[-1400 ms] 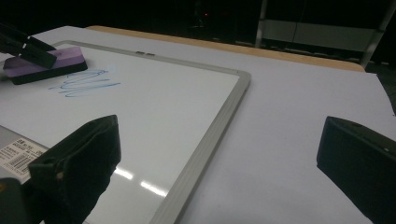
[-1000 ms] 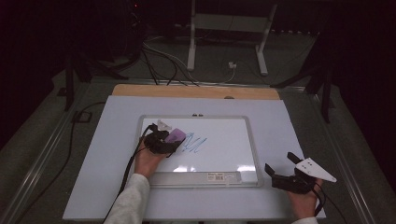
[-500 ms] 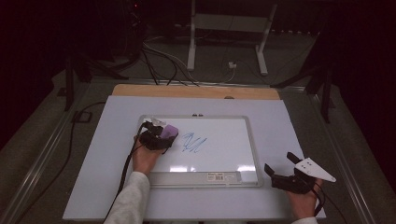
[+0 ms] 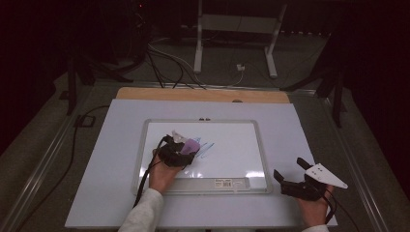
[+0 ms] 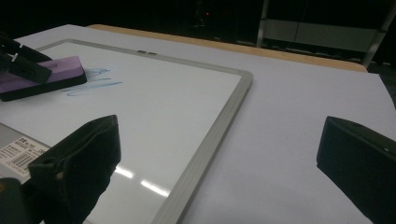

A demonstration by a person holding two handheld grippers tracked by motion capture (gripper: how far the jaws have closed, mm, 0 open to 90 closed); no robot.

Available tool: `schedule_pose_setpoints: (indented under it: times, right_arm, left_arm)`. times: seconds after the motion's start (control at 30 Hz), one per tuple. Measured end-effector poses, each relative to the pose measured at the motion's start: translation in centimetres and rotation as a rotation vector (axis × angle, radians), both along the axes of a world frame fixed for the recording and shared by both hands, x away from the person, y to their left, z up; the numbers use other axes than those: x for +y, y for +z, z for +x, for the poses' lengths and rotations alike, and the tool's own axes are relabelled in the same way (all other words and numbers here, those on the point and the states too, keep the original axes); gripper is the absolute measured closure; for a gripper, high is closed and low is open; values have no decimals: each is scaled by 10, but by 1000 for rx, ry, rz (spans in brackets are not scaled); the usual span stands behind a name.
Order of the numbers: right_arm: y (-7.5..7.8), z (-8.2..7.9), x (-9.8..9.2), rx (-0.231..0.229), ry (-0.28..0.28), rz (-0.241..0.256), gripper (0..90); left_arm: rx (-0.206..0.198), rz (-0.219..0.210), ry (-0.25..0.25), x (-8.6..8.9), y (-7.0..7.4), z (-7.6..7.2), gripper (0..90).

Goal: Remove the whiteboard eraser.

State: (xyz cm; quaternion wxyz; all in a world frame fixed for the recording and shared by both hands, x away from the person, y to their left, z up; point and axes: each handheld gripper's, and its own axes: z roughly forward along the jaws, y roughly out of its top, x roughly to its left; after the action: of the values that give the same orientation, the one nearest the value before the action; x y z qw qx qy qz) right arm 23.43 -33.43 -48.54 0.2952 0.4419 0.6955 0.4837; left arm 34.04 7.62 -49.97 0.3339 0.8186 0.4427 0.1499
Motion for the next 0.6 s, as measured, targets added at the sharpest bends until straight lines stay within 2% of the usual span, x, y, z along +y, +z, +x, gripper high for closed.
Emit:
schedule_pose_setpoints:
  times: [0.07, 0.13, 0.2, 0.47, 0.6]
  right_arm:
    - [0, 0, 0, 0, 0, -1, 0]
    - [0, 0, 0, -1, 0, -1, 0]
    - [0, 0, -1, -2, -2, 1, 0]
    - [0, 0, -2, -3, -6, 3, 0]
    - [0, 0, -2, -3, -6, 2, 0]
  left_arm:
    - [-7, 8, 0, -1, 0, -1, 420]
    - [7, -4, 3, 1, 0, 1, 420]
    - [-2, 6, 23, 3, 0, 3, 421]
    - [-1, 17, 169, 28, 0, 24, 420]
    - [6, 16, 213, 32, 0, 34, 420]
